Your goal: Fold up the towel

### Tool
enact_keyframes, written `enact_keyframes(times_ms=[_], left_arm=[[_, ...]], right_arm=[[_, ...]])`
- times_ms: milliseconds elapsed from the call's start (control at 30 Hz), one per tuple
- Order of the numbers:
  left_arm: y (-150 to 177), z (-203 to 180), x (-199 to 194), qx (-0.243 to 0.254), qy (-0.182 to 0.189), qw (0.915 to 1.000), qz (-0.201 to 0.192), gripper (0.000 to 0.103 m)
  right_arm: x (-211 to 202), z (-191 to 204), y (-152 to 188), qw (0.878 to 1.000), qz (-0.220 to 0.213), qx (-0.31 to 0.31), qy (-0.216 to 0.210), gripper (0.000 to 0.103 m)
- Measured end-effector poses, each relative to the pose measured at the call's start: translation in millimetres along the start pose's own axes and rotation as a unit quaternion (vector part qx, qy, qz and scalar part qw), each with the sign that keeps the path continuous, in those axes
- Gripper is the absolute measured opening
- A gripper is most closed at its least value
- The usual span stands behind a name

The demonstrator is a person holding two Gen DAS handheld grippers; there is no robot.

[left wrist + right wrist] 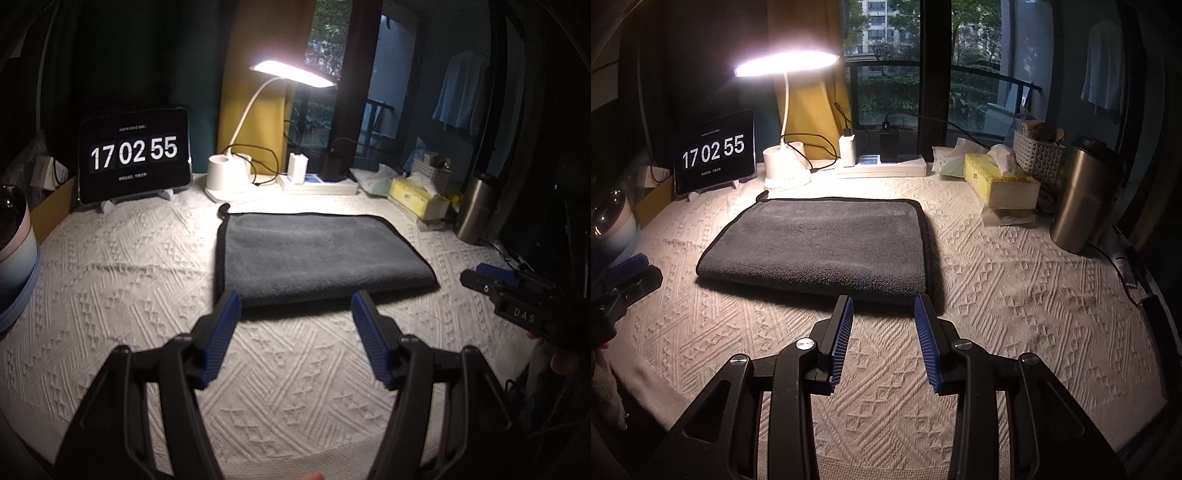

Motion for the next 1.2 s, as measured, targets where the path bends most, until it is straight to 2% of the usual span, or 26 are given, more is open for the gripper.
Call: enact_keyframes(times_ms=[333, 400, 467, 767, 833, 933, 1200], left_arm=[[6.8, -16.7, -22.7, 0.024, 0.015, 0.9992, -0.027, 0.066], [8.5, -17.1, -25.0, 0.023, 0.011, 0.9993, -0.029, 0.084], [10.2, -16.7, -28.4, 0.019, 0.011, 0.9992, -0.033, 0.090], [1.6, -16.2, -60.9, 0.020, -0.002, 0.9944, -0.103, 0.090], [-1.3, -16.1, -68.1, 0.020, -0.007, 0.9928, -0.118, 0.090], [-3.7, -18.8, -78.9, 0.019, -0.003, 0.9904, -0.137, 0.091], [-4.2, -29.8, -99.3, 0.041, -0.005, 0.9845, -0.171, 0.091]], right_arm=[[-24.0, 4.3, 4.9, 0.999, -0.023, -0.016, 0.015, 0.037], [-29.9, 5.6, 5.3, 0.999, -0.032, -0.018, 0.018, 0.037], [-36.1, 6.6, 6.1, 0.999, -0.041, -0.020, 0.023, 0.037], [-60.9, 12.3, 10.0, 0.997, -0.077, -0.008, 0.022, 0.040], [-67.7, 13.2, 11.8, 0.996, -0.084, -0.004, 0.019, 0.046], [-77.5, 14.8, 15.6, 0.995, -0.094, -0.003, 0.017, 0.048], [-94.5, 17.1, 23.1, 0.993, -0.113, -0.012, 0.028, 0.049]])
Point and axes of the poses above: each gripper's, at about its wrist camera, not at the fingertips, and x roughly the way its jaws point, z to its left, y to its underside, the point moved 6 cm from there along x, roughly the way its jaws point, and after that the axes turned 4 degrees about -y, right-handed, at the moved point
